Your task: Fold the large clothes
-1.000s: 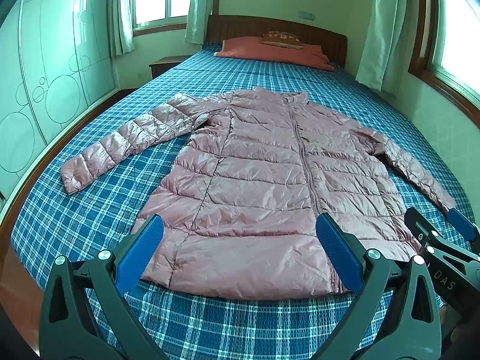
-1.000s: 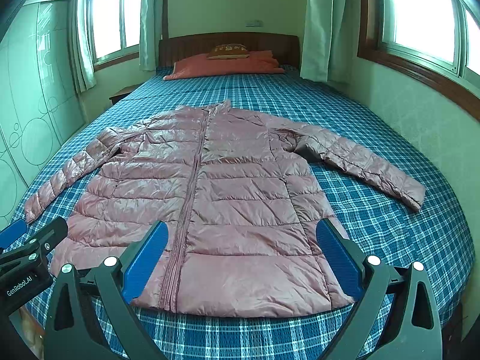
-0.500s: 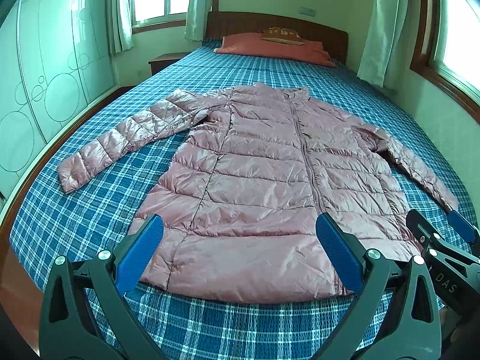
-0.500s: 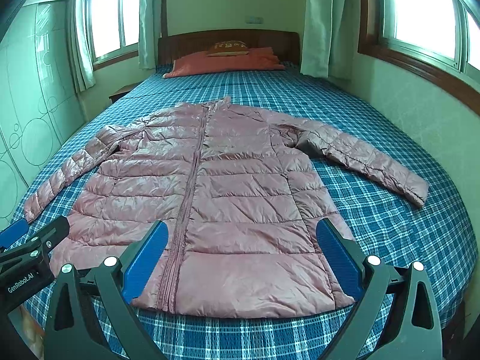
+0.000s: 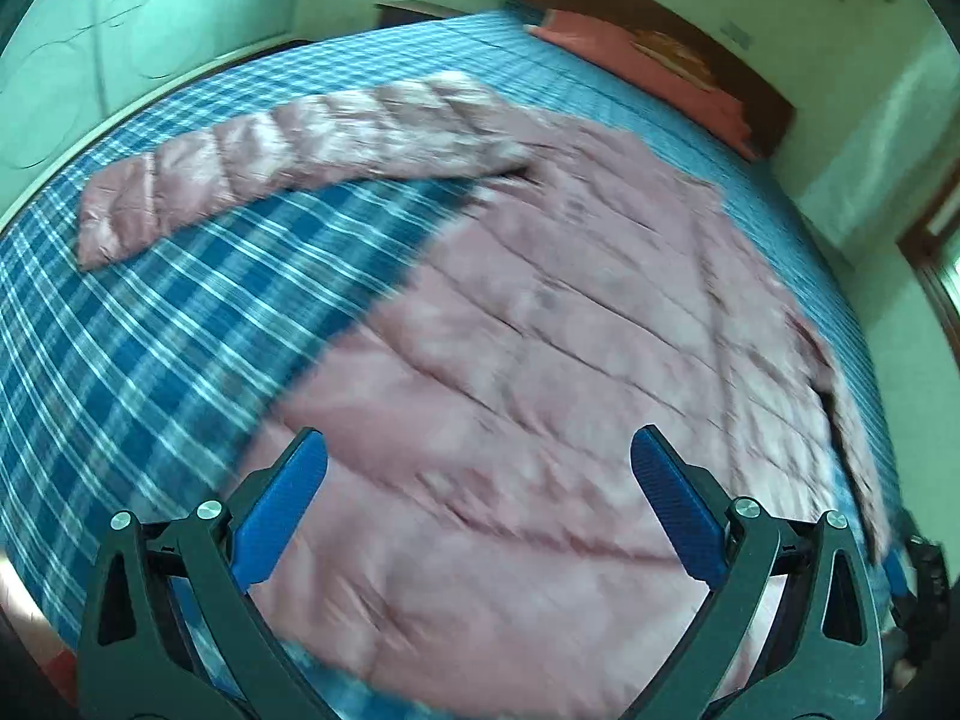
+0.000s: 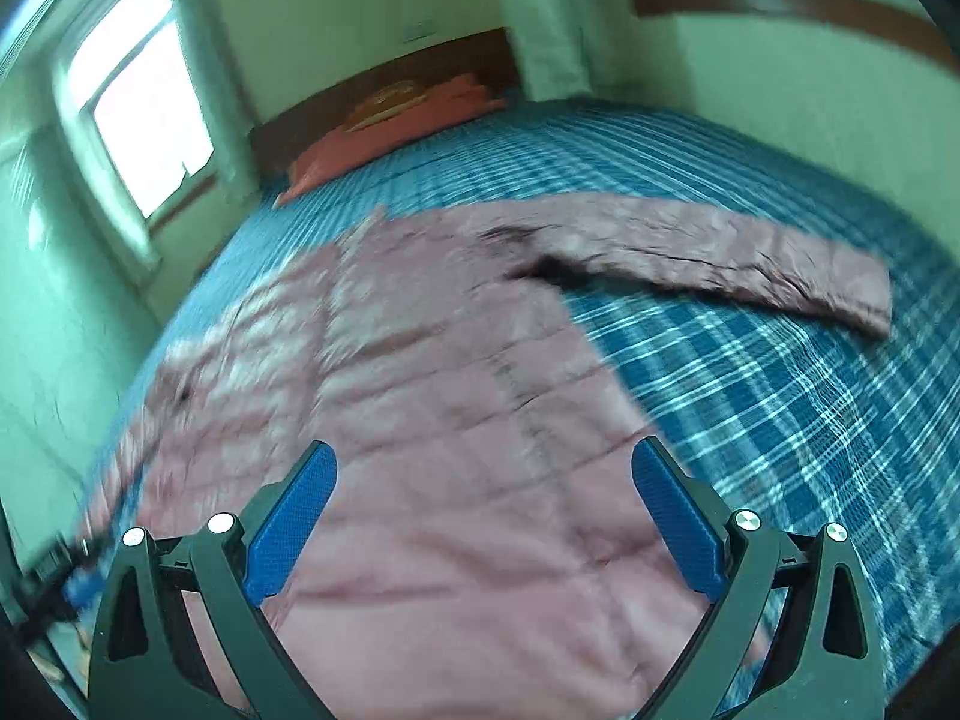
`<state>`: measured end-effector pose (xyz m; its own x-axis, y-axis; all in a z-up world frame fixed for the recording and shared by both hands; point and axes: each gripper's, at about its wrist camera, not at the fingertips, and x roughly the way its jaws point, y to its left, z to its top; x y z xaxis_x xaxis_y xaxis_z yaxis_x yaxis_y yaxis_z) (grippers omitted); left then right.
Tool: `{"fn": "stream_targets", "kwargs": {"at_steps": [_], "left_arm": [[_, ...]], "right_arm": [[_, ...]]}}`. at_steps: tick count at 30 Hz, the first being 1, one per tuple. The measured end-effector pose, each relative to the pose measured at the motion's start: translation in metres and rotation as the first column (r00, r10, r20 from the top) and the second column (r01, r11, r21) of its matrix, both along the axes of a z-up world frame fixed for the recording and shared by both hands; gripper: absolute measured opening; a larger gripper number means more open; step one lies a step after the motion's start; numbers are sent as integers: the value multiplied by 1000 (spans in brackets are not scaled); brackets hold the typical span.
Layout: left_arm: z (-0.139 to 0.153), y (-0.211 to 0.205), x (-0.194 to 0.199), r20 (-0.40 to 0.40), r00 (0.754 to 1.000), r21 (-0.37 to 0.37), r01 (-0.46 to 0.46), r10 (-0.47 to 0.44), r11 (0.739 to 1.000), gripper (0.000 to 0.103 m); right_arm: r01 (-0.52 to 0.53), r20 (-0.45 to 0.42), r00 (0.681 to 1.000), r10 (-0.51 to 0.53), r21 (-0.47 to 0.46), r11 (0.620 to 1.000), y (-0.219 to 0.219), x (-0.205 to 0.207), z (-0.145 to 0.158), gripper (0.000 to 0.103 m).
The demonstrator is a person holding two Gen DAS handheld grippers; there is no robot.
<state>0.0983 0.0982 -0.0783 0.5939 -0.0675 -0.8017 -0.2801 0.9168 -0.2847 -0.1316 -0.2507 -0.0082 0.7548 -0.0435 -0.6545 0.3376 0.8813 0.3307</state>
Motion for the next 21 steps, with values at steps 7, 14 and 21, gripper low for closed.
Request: {"fn": "stream_targets", "kwargs": {"at_steps": [7, 14, 21], "left_arm": [[-32, 56, 31, -69, 977, -7, -203, 202, 979, 70], [-52, 79, 37, -65, 942, 11, -329, 328, 944, 71], [-50, 71, 35, -39, 930, 82, -362, 366, 929, 72]], "right_arm": [[271, -12, 962, -273, 178, 946, -132, 9, -35, 58], [445, -2, 878, -478, 370, 816, -218, -14, -78, 59], [464, 96, 811, -577, 496, 734, -251, -22, -89, 63]]}}
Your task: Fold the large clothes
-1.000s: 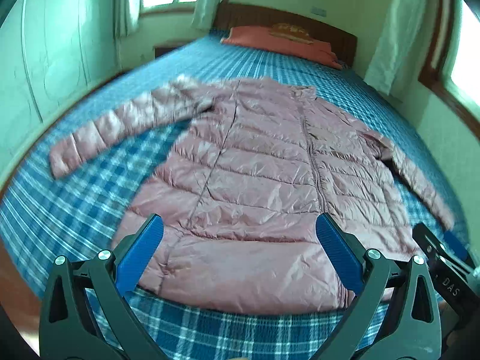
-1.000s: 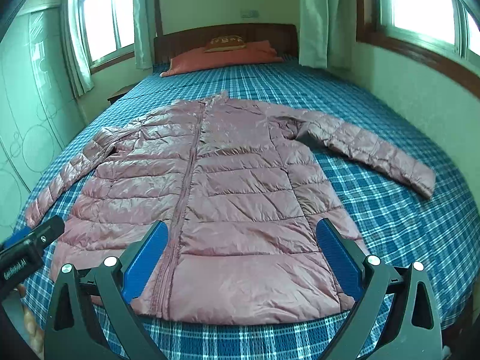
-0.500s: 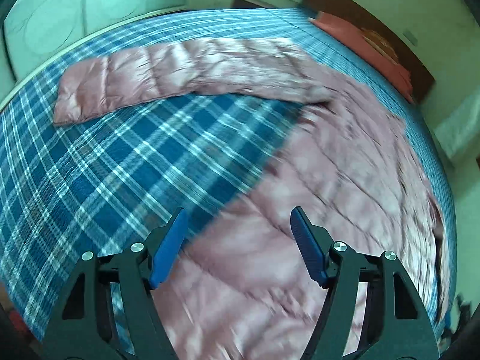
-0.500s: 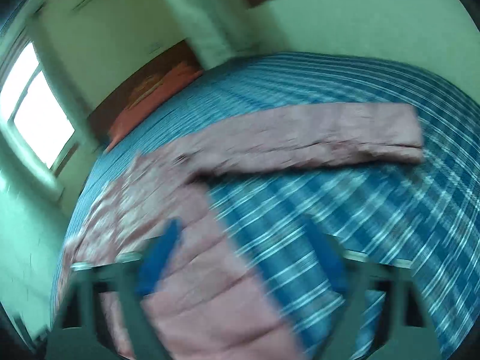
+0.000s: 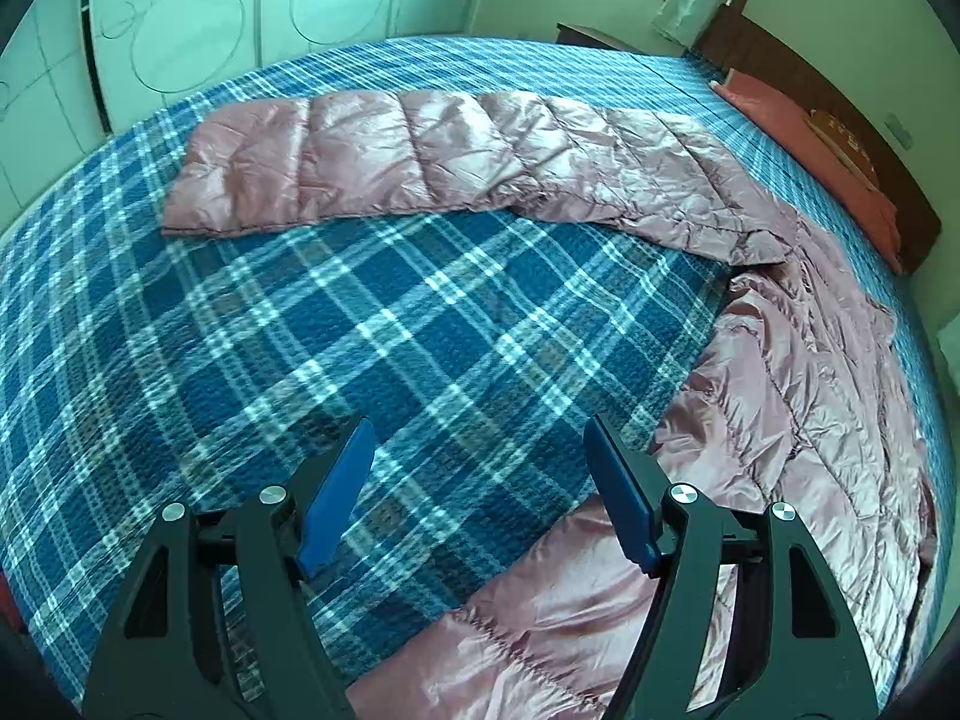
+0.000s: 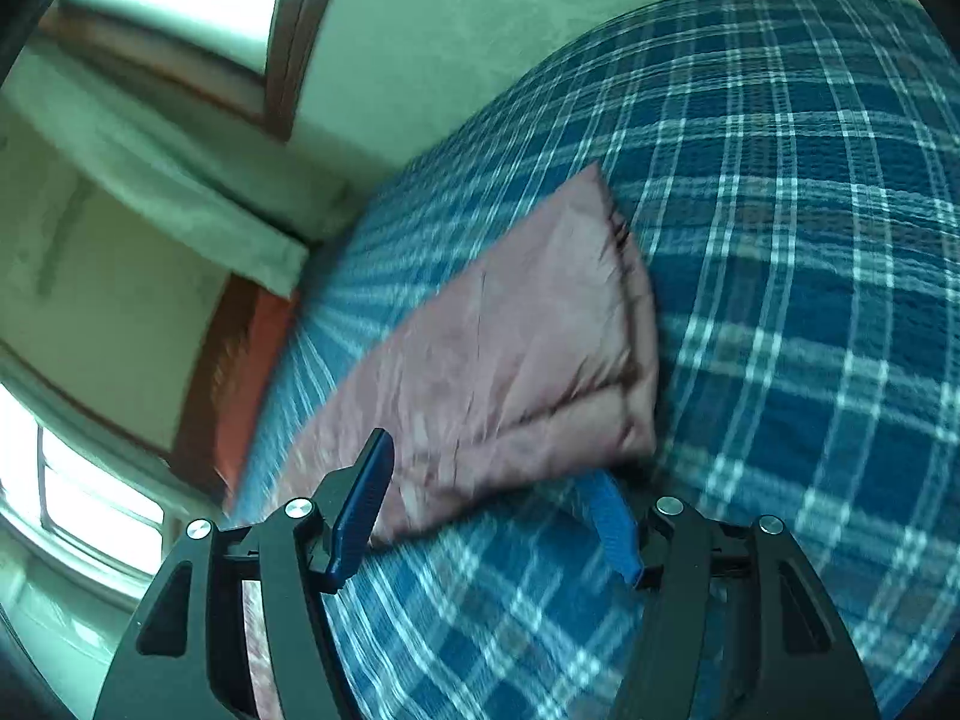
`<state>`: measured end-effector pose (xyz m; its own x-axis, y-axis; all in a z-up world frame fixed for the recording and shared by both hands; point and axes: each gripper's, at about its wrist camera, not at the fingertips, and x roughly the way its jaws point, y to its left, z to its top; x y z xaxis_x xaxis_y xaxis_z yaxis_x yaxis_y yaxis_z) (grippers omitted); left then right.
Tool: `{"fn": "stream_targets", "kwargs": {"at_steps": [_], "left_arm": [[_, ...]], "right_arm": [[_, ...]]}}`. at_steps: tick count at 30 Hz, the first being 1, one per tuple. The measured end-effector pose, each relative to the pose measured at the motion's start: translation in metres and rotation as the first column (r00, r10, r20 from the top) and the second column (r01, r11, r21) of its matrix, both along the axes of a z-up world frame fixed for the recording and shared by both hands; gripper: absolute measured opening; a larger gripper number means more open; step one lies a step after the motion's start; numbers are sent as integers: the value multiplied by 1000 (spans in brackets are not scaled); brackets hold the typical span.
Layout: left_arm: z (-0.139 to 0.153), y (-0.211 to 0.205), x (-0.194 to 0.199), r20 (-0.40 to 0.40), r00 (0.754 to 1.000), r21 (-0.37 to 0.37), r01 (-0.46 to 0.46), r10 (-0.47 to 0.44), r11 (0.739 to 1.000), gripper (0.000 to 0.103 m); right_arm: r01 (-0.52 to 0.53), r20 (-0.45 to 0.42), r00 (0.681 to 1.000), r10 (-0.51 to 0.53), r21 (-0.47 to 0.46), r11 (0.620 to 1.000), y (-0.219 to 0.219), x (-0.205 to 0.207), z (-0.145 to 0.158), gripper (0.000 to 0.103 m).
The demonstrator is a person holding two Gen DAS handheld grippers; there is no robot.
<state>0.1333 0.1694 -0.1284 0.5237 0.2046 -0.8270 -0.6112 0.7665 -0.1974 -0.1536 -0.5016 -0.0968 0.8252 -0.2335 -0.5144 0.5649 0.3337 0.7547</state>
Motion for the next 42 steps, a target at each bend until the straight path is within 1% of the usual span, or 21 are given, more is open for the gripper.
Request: {"fn": "stream_targets", "kwargs": {"at_steps": [2, 5, 7, 9, 10, 13, 14, 15, 18, 21, 23, 25, 26, 28, 29, 30, 32, 35, 37, 40, 42], "left_arm": [[-1, -2, 0, -12, 1000, 36, -5, 5, 999, 72], [-4, -5, 1, -36, 999, 83, 11, -8, 996, 72], [-4, -8, 4, -56, 998, 120, 15, -8, 993, 72], [-4, -7, 6, -69, 998, 147, 12, -2, 989, 73], [-4, -6, 8, -78, 997, 164, 8, 5, 986, 73], [-8, -2, 14, -111, 994, 208, 5, 19, 978, 73], [-9, -1, 18, -119, 993, 209, 9, 17, 978, 79], [-10, 2, 17, -121, 992, 210, 8, 18, 978, 81], [-10, 4, 16, -116, 993, 210, 15, 9, 978, 81], [-11, 6, 16, -119, 993, 212, 27, -1, 977, 82], [-12, 6, 13, -116, 993, 203, 32, -8, 979, 82], [-11, 7, 11, -116, 993, 213, 41, -16, 976, 82], [-11, 8, 13, -117, 993, 218, 47, -22, 975, 82], [-12, 9, 12, -112, 993, 218, 50, -26, 975, 83], [-13, 10, 12, -108, 994, 221, 52, -29, 974, 84], [-13, 9, 12, -107, 994, 224, 54, -30, 973, 84], [-15, 9, 14, -103, 994, 227, 60, -37, 972, 86], [-18, 10, 15, -96, 994, 216, 66, -46, 974, 89], [-18, 11, 15, -91, 995, 216, 67, -48, 974, 89], [-20, 11, 16, -83, 995, 216, 67, -50, 974, 90], [-20, 11, 15, -81, 995, 213, 69, -52, 975, 91]], "right_arm": [[26, 28, 999, -26, -3, 1000, -10, -3, 0, 63], [29, 2, 1000, -29, -34, 999, -17, 5, 4, 62], [23, -30, 999, -25, -58, 998, -19, 17, 8, 51], [-3, -50, 999, 0, -56, 998, -21, 26, 9, 23], [-7, -51, 999, 4, -53, 999, -23, 29, 9, 21], [-24, -49, 999, 19, -104, 994, -18, 35, 25, 17], [-37, -44, 999, 32, -121, 992, -14, 40, 30, 16], [-53, -40, 998, 48, -138, 989, -10, 48, 37, 15], [-129, -33, 992, 125, -206, 970, 18, 75, 62, 14], [-223, -43, 975, 220, -275, 935, 56, 104, 85, 14], [-297, -64, 954, 292, -328, 897, 89, 130, 98, 14], [-355, -85, 933, 349, -365, 861, 117, 150, 106, 14], [-399, -99, 914, 393, -387, 831, 140, 169, 112, 14], [-461, -114, 882, 457, -403, 790, 174, 196, 116, 14], [-483, -119, 870, 479, -404, 777, 188, 206, 115, 14], [-508, -124, 854, 505, -404, 761, 204, 208, 113, 14], [-568, -143, 813, 565, -407, 715, 247, 233, 110, 14], [-636, -172, 759, 627, -396, 662, 291, 262, 99, 14], [-687, -199, 715, 670, -382, 619, 324, 281, 88, 14], [-737, -234, 664, 710, -362, 571, 358, 300, 78, 14], [-773, -262, 623, 737, -346, 532, 385, 304, 64, 14]]}}
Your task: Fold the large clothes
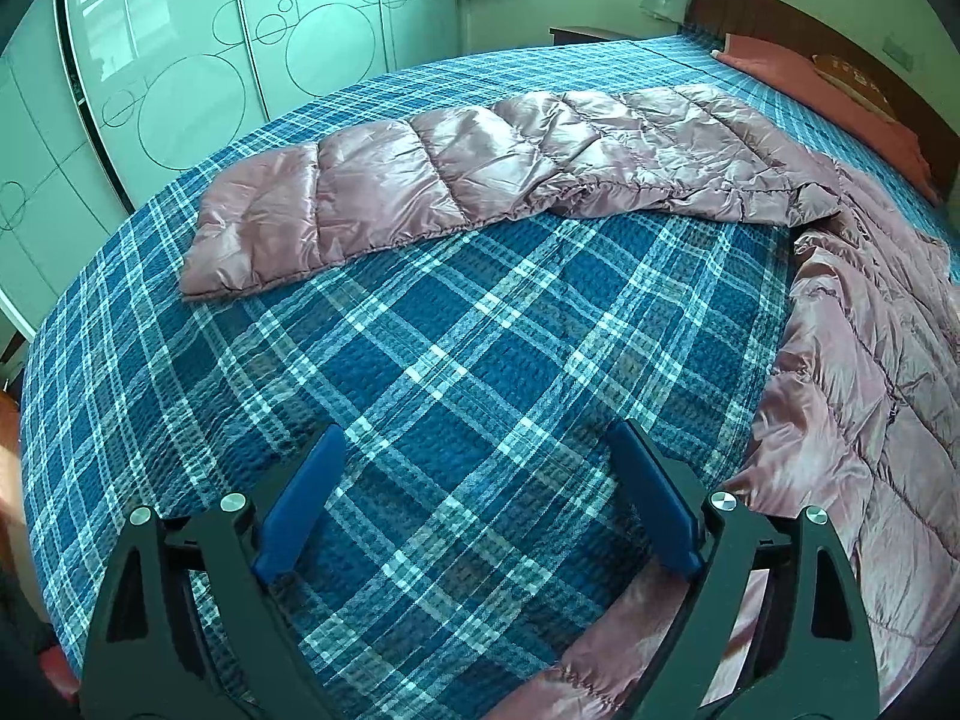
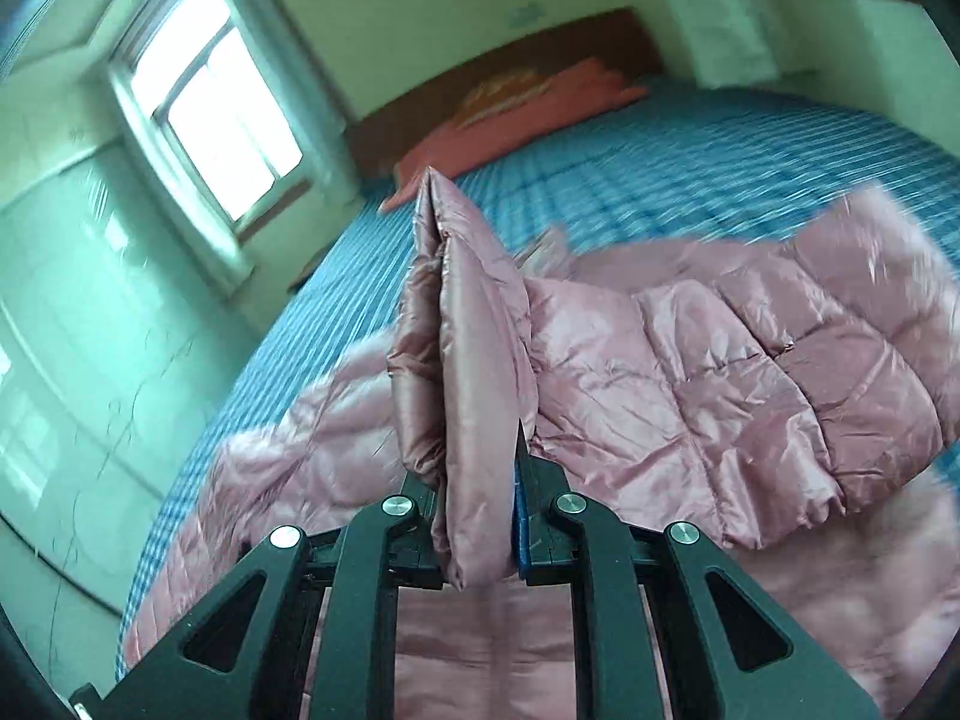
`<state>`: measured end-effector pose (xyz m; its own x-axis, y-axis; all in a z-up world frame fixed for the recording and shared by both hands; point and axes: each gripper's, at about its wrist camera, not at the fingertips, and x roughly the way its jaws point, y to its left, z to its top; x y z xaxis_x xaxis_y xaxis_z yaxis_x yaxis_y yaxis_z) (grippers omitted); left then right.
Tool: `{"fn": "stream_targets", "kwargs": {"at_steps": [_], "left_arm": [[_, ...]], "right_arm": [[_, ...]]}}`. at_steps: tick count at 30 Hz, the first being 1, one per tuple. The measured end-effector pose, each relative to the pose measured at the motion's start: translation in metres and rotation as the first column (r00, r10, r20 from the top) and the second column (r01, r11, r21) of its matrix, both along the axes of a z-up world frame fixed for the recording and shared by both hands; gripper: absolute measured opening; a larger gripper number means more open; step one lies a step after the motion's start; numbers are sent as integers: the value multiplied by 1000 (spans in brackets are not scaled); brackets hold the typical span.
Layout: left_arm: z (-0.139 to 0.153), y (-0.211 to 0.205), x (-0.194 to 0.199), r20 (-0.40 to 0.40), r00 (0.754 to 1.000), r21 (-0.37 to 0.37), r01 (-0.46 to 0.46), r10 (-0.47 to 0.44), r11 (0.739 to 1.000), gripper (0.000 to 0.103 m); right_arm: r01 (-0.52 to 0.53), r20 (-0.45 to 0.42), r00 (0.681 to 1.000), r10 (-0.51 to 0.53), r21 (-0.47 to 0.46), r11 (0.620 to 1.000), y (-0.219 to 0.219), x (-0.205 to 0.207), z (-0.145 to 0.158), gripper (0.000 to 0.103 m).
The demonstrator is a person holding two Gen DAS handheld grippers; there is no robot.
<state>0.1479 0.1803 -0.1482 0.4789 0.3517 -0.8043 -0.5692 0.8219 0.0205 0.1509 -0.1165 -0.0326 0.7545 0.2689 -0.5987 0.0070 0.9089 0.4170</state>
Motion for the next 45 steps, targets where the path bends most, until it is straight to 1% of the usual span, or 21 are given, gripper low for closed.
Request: {"fn": "stream_targets", "kwargs": {"at_steps": [4, 6, 10, 14, 15, 17, 19, 21, 23, 25, 26, 28, 30, 31, 33, 34, 36, 38, 39, 42, 45], "left_arm": [[-1, 0, -1, 3, 1000, 0, 4, -4, 1000, 92], [-1, 0, -1, 3, 1000, 1, 5, -5, 1000, 92], [-1, 0, -1, 3, 1000, -1, 4, -4, 1000, 93], [-1, -1, 0, 2, 1000, 2, 4, -4, 1000, 93], [-1, -1, -1, 2, 1000, 2, 4, -4, 1000, 93], [-1, -1, 0, 1, 1000, 3, 4, -4, 1000, 93], [-1, -1, 0, 2, 1000, 2, 4, -4, 1000, 93], [-1, -1, 0, 1, 1000, 2, 4, -4, 1000, 93], [-1, -1, 0, 1, 1000, 2, 4, -4, 1000, 93], [-2, -1, 0, 0, 1000, 2, 4, -4, 1000, 93], [-1, -1, 0, 2, 1000, 1, 4, -4, 1000, 93], [-2, -2, 0, 2, 1000, 2, 4, -4, 1000, 93], [-1, -2, 0, 1, 1000, 3, 3, -3, 1000, 93], [-2, -2, 0, 0, 1000, 5, 3, -3, 1000, 93], [-2, -2, 0, -1, 1000, 8, 3, -3, 1000, 93], [-2, -2, 1, -2, 1000, 9, 3, -3, 1000, 93], [-2, -1, 1, -3, 1000, 11, 4, -4, 1000, 93], [-2, -2, 1, -2, 1000, 11, 4, -4, 1000, 93], [-2, -2, 1, -2, 1000, 11, 4, -4, 1000, 93], [-2, -3, 1, -2, 1000, 11, 4, -4, 1000, 93], [-2, -3, 1, -4, 1000, 12, 4, -4, 1000, 93]], "right_arm": [[-79, -57, 995, 77, -35, 996, 39, 14, -19, 14], [-108, -83, 991, 103, -54, 993, 56, 14, -30, 14], [-187, -156, 973, 170, -100, 977, 86, 26, -45, 14], [-236, -192, 959, 210, -124, 964, 102, 27, -52, 15], [-243, -195, 957, 217, -122, 962, 104, 27, -53, 18], [-246, -198, 955, 219, -125, 961, 108, 26, -55, 19], [-255, -196, 954, 228, -123, 959, 110, 25, -57, 25], [-287, -188, 945, 267, -89, 954, 112, 20, -54, 52], [-296, -164, 946, 281, -76, 952, 108, 11, -44, 57], [-305, -123, 947, 296, -61, 951, 97, -2, -27, 57], [-291, -89, 954, 285, -60, 955, 83, -9, -16, 57], [-235, -47, 972, 232, -90, 968, 49, -16, 2, 57], [-146, -39, 989, 142, -148, 978, 11, -15, 9, 57], [-79, -40, 997, 73, -190, 979, -13, -13, 9, 57], [32, -57, 997, -49, -262, 965, -52, -6, 5, 57], [74, -78, 992, -101, -292, 953, -71, -2, -4, 57], [113, -144, 975, -168, -328, 938, -97, 5, -26, 57], [92, -223, 960, -170, -320, 943, -111, 9, -54, 57], [81, -221, 963, -156, -315, 946, -113, 9, -58, 57], [59, -203, 969, -139, -355, 933, -106, 8, -49, 57], [100, -154, 975, -157, -324, 941, -111, 17, -32, 57]]}}
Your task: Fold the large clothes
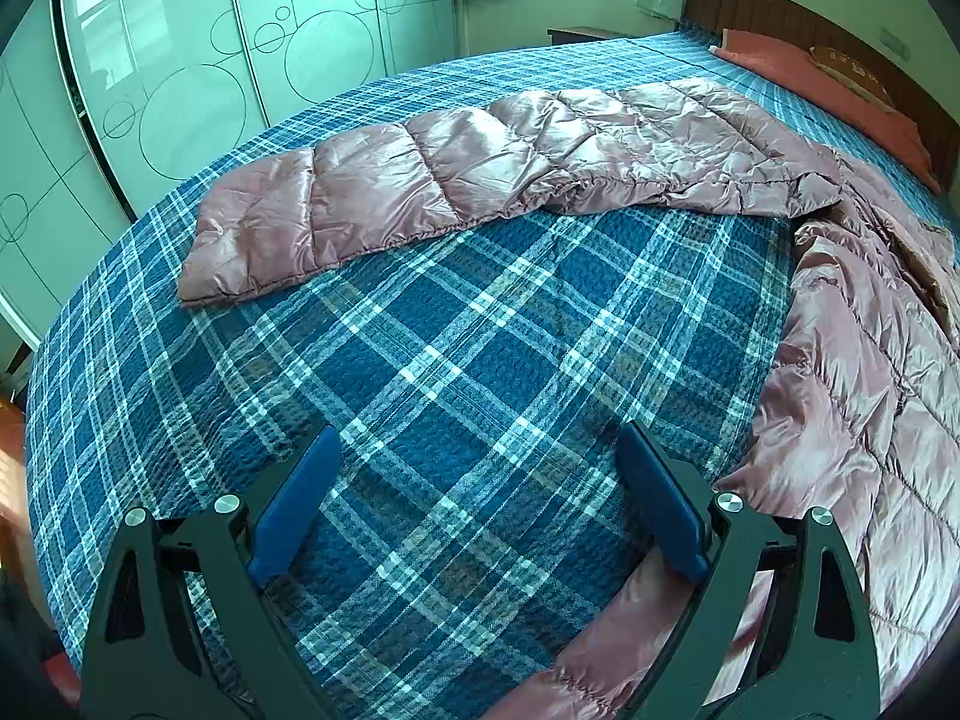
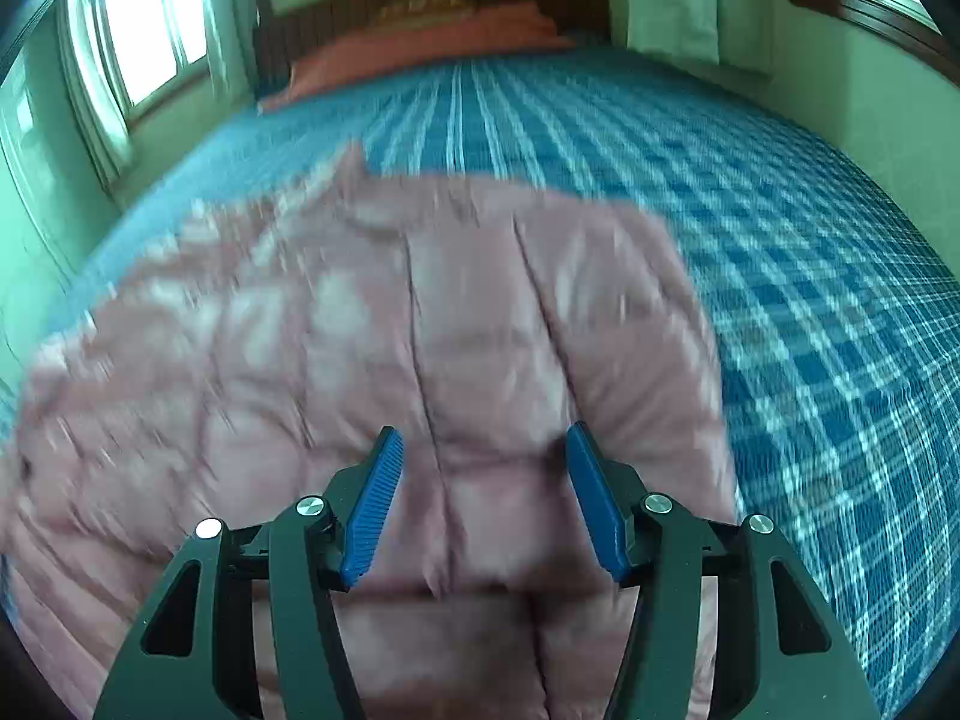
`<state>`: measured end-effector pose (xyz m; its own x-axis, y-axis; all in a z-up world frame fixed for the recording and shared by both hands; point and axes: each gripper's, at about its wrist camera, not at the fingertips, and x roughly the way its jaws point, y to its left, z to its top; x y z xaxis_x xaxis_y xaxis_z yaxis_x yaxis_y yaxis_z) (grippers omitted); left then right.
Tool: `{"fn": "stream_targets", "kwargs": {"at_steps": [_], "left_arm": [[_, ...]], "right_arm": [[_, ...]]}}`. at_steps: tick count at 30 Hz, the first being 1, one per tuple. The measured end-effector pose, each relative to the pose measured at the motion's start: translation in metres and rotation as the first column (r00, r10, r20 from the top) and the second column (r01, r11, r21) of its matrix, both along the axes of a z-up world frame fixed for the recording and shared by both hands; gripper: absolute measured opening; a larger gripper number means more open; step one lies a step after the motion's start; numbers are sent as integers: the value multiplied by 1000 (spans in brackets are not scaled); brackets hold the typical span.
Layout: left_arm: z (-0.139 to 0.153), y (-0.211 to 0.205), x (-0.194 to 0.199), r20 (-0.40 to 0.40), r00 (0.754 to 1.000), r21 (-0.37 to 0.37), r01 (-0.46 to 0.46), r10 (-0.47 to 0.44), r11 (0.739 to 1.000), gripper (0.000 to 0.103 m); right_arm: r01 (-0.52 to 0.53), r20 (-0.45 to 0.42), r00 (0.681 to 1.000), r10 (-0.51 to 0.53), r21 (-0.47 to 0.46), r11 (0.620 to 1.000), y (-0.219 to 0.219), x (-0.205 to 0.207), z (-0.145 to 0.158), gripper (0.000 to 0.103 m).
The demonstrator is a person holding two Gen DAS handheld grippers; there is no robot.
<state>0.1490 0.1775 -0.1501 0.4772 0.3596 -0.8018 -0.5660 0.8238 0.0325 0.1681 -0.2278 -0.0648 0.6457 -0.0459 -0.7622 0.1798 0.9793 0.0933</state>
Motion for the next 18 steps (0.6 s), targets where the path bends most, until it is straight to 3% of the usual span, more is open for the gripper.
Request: {"fn": "stream_targets", "kwargs": {"at_steps": [3, 7, 9, 13, 18], "left_arm": [[0, -1, 0, 0, 1000, 1, 0, 0, 1000, 93], [-1, 1, 0, -2, 1000, 4, 0, 0, 1000, 93], [0, 0, 0, -1, 1000, 1, 1, -1, 1000, 93], [0, -1, 1, -2, 1000, 6, 0, 0, 1000, 93], [-1, -3, 2, 2, 1000, -6, 1, -1, 1000, 93]], "right_arm": [[30, 12, 999, -30, -28, 999, -6, 19, 2, 57], [45, -63, 997, -49, -71, 996, -14, 44, -24, 57], [37, -57, 998, -42, -87, 996, -9, 40, -16, 57], [34, -7, 999, -34, -15, 999, 0, 8, -3, 57], [16, -38, 999, -18, -48, 999, 12, -1, -27, 59]]}}
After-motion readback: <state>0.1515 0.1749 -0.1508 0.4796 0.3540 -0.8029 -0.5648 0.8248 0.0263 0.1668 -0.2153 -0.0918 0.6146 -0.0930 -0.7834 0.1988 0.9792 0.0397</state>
